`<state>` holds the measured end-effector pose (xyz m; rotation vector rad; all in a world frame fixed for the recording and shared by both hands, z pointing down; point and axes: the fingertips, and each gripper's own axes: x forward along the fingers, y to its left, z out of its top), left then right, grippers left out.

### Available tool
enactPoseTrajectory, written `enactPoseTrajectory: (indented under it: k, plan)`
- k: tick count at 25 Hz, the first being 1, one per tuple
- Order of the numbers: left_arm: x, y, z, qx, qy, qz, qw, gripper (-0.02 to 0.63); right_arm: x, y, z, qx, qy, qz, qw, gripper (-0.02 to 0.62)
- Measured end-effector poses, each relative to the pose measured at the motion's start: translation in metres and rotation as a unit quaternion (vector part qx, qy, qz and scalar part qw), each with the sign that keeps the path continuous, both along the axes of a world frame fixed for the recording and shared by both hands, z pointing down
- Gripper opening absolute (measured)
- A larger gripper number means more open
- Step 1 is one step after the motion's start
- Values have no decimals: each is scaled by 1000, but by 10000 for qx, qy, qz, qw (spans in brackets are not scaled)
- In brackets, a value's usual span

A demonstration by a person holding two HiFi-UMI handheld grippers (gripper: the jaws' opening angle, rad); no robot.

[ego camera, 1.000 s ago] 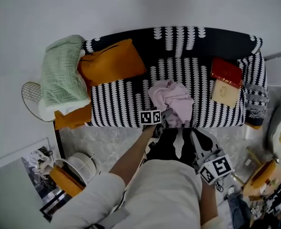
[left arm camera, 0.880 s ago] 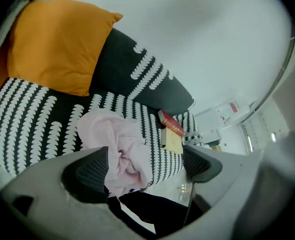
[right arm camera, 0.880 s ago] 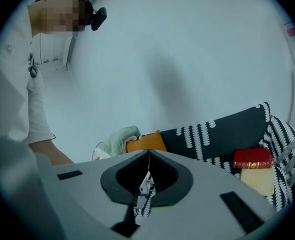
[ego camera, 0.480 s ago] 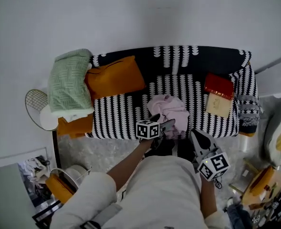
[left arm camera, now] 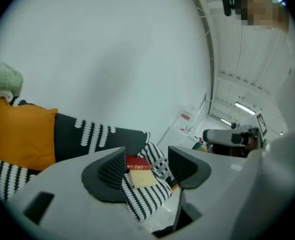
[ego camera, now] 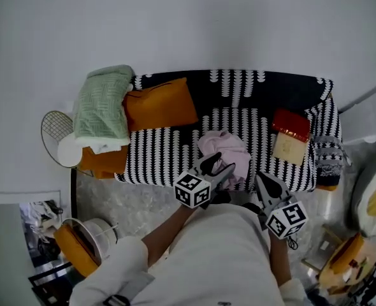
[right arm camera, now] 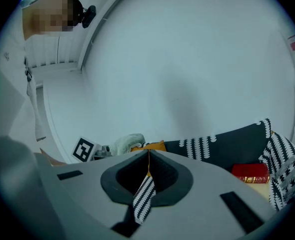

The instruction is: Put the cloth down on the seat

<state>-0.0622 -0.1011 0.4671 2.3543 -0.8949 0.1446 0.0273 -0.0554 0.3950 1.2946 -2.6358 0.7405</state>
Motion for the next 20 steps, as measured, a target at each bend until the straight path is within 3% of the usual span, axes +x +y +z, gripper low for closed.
enactPoseTrajectory:
  k: [5,11,20]
  plan:
    - [12,41,-43,445,-13,-204,9988,140,15,38,-7,85,-49,-264,9996,9]
    - [40,122,-54,425,-75,-358,9984,20,44,107,-2,-27,-199,-445,9988,9]
    - [56,246,-65,182,-430,-787,9958,12,61,211,13,-453,-677,-776,9936,9]
